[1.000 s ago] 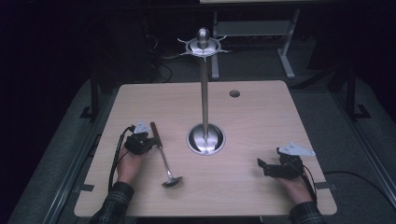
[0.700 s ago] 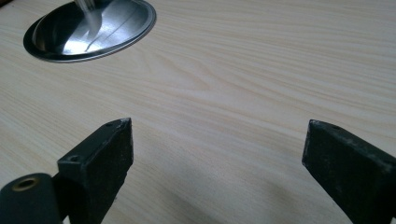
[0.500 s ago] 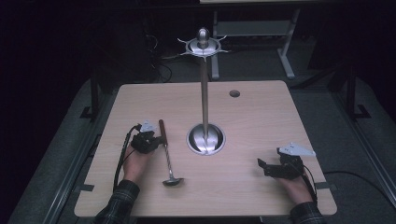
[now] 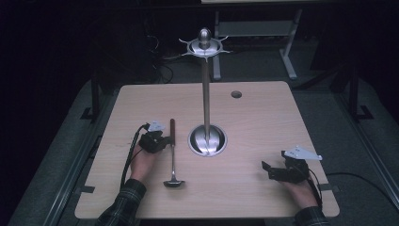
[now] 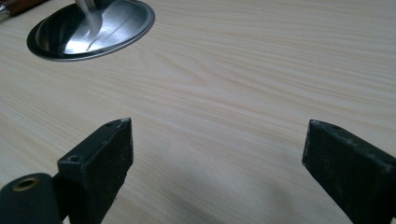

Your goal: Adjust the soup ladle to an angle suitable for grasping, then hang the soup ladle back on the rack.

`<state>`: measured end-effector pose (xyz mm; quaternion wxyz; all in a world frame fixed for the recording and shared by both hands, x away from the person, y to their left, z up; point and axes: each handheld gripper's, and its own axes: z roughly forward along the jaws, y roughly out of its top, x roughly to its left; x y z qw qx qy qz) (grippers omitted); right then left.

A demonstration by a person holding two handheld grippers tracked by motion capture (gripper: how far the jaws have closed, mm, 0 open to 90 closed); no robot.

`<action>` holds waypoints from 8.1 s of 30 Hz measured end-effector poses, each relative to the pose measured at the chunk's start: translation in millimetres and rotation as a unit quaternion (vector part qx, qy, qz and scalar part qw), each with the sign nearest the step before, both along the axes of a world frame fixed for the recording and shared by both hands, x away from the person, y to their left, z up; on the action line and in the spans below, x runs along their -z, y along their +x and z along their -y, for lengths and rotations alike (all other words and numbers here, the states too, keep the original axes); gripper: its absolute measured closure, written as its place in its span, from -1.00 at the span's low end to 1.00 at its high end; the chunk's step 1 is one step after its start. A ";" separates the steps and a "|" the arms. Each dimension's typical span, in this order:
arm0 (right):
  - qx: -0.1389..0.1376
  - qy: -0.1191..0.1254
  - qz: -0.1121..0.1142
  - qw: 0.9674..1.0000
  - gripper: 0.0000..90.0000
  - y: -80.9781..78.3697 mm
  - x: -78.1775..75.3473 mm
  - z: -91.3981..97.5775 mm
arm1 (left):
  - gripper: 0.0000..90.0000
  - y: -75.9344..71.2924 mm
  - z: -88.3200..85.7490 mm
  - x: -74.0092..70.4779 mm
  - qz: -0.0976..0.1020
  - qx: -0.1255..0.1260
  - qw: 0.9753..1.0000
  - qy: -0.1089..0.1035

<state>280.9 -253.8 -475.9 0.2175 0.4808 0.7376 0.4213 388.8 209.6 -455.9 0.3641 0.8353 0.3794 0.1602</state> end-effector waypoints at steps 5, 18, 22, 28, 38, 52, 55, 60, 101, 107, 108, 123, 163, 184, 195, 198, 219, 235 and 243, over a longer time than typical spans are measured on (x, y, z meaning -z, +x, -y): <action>0.010 0.001 0.002 1.000 -0.81 -6.6 -0.4 6.2 | 0.99 3.5 9.4 0.8 0.003 0.014 1.000 0.002; 0.023 0.001 0.003 1.000 -0.81 -15.2 0.1 15.6 | 0.99 6.9 28.0 2.7 -0.004 0.041 0.999 0.006; 0.025 0.003 0.002 1.000 -0.81 -15.9 -0.1 15.9 | 0.99 7.6 27.2 2.4 -0.007 0.045 0.999 0.010; 0.021 0.002 0.003 1.000 -0.81 -14.5 -0.3 14.8 | 0.99 -0.1 25.6 -5.6 -0.014 0.057 0.998 0.000; 0.007 0.004 0.004 1.000 -0.81 -5.4 -1.1 5.8 | 0.99 -36.9 20.6 -19.6 -0.061 0.081 0.995 -0.001; -0.019 0.004 0.003 1.000 -0.81 8.3 -1.3 -10.8 | 0.99 -76.4 24.3 -12.0 -0.104 0.102 0.989 0.014; -0.019 0.003 0.004 1.000 -0.81 8.4 -1.1 -10.5 | 0.99 -74.0 26.5 -8.7 -0.108 0.103 0.989 0.018; -0.020 0.001 0.002 1.000 -0.81 8.2 -0.5 -10.4 | 0.99 -74.1 34.1 -5.0 -0.107 0.109 0.988 0.031; -0.023 0.006 0.005 1.000 -0.80 10.1 -1.1 -13.0 | 0.99 -60.1 -15.4 -11.0 -0.105 0.040 0.989 0.098; -0.027 0.003 0.006 1.000 -0.80 12.2 -1.2 -15.4 | 0.99 -59.0 -27.4 -13.0 -0.097 0.018 0.991 0.091; -0.028 0.003 0.006 1.000 -0.80 12.5 -1.3 -15.6 | 0.99 -58.5 -29.7 -13.2 -0.096 0.017 0.991 0.092; -0.029 0.005 0.003 1.000 -0.80 13.5 -0.7 -16.2 | 0.99 -56.4 -39.6 -17.4 -0.095 0.003 0.993 0.072; -0.020 0.010 0.000 1.000 -0.80 7.9 0.7 -10.4 | 0.36 31.6 -3.1 -37.2 -0.120 -0.002 0.991 0.059; -0.022 0.009 0.000 1.000 -0.80 9.1 0.6 -10.5 | 0.49 53.3 29.3 -17.5 -0.151 0.015 0.979 0.138; -0.021 0.009 0.000 1.000 -0.80 8.9 0.5 -10.3 | 0.57 53.6 31.8 -15.3 -0.159 0.004 0.977 0.144; -0.021 0.009 0.000 1.000 -0.80 8.9 0.5 -10.3 | 0.60 53.8 31.6 -15.5 -0.161 -0.004 0.977 0.142; -0.021 0.009 0.000 1.000 -0.80 8.9 0.8 -9.0 | 0.64 46.6 21.3 -31.3 -0.131 0.016 0.986 0.102; -0.018 0.009 -0.002 1.000 -0.80 9.0 1.2 -10.1 | 0.64 21.1 -9.6 -59.0 -0.053 0.025 0.998 0.013; -0.019 0.008 0.000 1.000 -0.80 8.9 1.3 -9.6 | 0.64 8.6 -18.7 -69.2 -0.021 0.038 0.999 -0.028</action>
